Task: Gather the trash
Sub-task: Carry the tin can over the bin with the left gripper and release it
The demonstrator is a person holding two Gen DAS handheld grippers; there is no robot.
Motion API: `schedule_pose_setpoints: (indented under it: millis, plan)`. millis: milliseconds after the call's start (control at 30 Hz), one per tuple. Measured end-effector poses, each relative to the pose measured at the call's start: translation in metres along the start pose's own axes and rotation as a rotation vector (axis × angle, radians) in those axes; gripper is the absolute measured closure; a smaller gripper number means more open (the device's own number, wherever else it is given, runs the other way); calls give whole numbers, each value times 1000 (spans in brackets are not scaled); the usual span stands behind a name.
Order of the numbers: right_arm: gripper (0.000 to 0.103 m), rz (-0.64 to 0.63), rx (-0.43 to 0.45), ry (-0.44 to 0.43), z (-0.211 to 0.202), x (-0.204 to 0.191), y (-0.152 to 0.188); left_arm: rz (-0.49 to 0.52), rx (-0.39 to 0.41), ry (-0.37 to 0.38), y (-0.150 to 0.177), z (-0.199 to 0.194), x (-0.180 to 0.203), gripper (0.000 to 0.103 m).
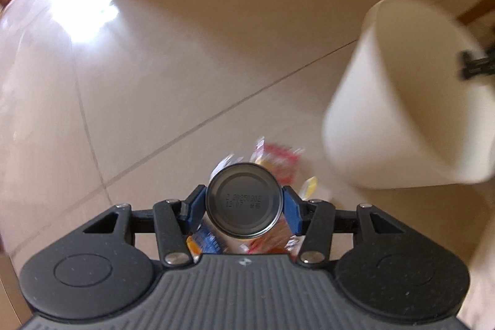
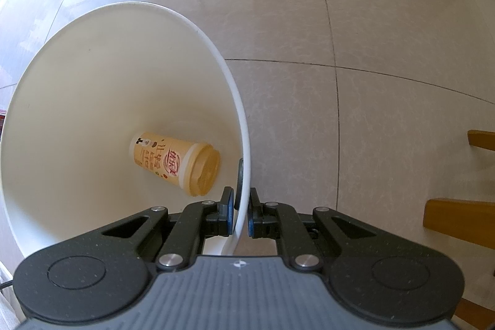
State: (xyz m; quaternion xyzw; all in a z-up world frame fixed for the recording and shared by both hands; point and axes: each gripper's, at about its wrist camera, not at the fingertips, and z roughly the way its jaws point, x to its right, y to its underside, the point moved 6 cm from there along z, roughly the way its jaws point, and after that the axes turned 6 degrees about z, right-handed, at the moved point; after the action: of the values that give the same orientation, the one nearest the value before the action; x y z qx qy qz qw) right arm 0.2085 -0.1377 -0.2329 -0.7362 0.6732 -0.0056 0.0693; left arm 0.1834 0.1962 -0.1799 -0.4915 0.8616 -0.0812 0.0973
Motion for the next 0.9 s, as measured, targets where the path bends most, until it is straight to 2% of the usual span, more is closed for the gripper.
schedule_pose_setpoints:
  millis: [167,267,367,600,900]
  plan:
    - [93,9,-11,1,0,1,-2,102,124,57,-49,-59,40,52]
    - [93,16,-12,4,0,1,-3,135,183,111,-76,-74,68,52]
    - [93,26,-9,7,1,2,-2,178,207,139,-93,-76,97,52]
    - [93,41,6,10,-2,2,-3,215,172,191,-98,-52,137,52]
    - [93,41,16,15,-2,0,5,222,124,220,-92,-28,157,51]
